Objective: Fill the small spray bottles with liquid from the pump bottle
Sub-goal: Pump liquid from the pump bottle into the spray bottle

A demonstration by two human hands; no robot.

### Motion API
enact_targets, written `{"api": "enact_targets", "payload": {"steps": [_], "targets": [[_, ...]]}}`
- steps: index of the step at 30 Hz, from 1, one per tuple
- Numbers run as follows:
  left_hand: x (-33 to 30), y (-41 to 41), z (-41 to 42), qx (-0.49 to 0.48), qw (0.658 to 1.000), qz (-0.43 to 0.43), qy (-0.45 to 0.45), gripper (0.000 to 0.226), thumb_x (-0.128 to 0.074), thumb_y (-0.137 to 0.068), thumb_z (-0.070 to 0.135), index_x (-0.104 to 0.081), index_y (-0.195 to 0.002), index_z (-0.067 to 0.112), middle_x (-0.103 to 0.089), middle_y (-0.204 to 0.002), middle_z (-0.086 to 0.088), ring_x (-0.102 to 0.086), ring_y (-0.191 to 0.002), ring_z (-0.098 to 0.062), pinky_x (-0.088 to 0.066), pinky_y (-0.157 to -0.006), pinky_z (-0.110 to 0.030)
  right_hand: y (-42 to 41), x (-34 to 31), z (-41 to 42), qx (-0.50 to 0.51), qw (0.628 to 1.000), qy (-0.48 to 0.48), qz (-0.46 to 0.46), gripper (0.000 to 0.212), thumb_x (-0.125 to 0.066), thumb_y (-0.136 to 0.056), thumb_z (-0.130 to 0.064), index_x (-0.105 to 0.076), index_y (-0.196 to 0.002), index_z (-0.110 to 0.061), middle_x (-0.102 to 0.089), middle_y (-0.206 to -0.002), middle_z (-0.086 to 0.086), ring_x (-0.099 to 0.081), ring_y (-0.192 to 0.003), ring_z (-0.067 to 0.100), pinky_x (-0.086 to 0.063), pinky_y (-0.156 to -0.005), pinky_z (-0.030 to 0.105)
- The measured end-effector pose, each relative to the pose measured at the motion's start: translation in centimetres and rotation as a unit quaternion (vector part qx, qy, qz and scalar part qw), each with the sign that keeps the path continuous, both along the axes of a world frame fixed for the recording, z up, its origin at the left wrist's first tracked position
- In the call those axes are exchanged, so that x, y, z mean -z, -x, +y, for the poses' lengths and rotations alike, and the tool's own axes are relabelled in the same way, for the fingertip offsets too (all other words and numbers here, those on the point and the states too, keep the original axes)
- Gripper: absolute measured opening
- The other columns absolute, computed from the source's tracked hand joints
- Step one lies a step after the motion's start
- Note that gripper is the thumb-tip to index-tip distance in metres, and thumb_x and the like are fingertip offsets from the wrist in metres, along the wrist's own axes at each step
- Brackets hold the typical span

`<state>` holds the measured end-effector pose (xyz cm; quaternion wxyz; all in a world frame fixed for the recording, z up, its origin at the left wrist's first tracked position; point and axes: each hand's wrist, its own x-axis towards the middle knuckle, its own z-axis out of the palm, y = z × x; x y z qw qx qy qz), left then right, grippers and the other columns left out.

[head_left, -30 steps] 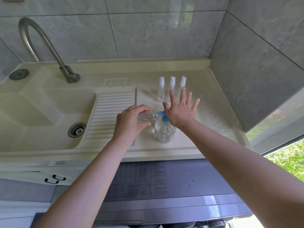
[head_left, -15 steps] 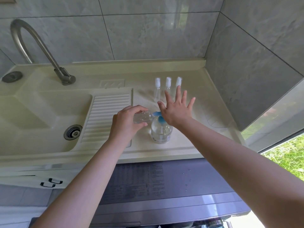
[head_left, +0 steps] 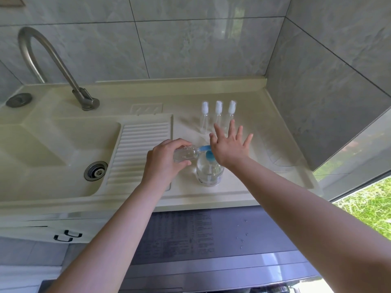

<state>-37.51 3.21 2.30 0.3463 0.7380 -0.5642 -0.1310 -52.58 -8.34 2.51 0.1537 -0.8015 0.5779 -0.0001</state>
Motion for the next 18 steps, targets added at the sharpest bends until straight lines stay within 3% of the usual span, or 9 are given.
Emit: {"api": "enact_targets", "payload": {"steps": [5,8,18], "targets": [[-0.2,-0.2,0.1,0.004,1.0,-0.011,0.002,0.048,-0.088,-0.066,0.02,-0.069,-0.107,0.037,-0.064,-0.098,0.018,-0.061,-0.095,-0.004,-0.051,-0.091,-0.036,-0.2,-0.4,-0.7,-0.005,1.0,0.01,0.028,0.061,-0.01,-0.103,-0.057,0.001,-0.158,-0.036,0.021,-0.164,0.011,0.017,-0.15,0.04,0.013,-0.115,0.064],[-0.2,-0.4,0.3,0.005,1.0,-0.019,0.004,0.048,-0.088,-0.067,0.021,-0.069,-0.107,0.038,-0.065,-0.099,0.018,-0.061,-0.096,-0.003,-0.051,-0.091,-0.035,-0.8,-1.1,-1.3,0.009,1.0,-0.01,-0.004,0.063,-0.014,-0.102,-0.06,-0.002,-0.159,-0.035,0.019,-0.164,0.012,0.016,-0.15,0.039,0.013,-0.114,0.064],[0.4,-0.5,0.5,0.0,1.0,-0.017,0.011,0.05,-0.088,-0.066,0.019,-0.07,-0.11,0.036,-0.064,-0.099,0.019,-0.063,-0.099,-0.004,-0.051,-0.091,-0.036,-3.2,-0.4,-1.5,0.023,0.999,-0.036,-0.011,0.056,-0.014,-0.104,-0.047,-0.01,-0.158,-0.034,0.014,-0.165,0.012,0.016,-0.151,0.038,0.013,-0.115,0.065]]}}
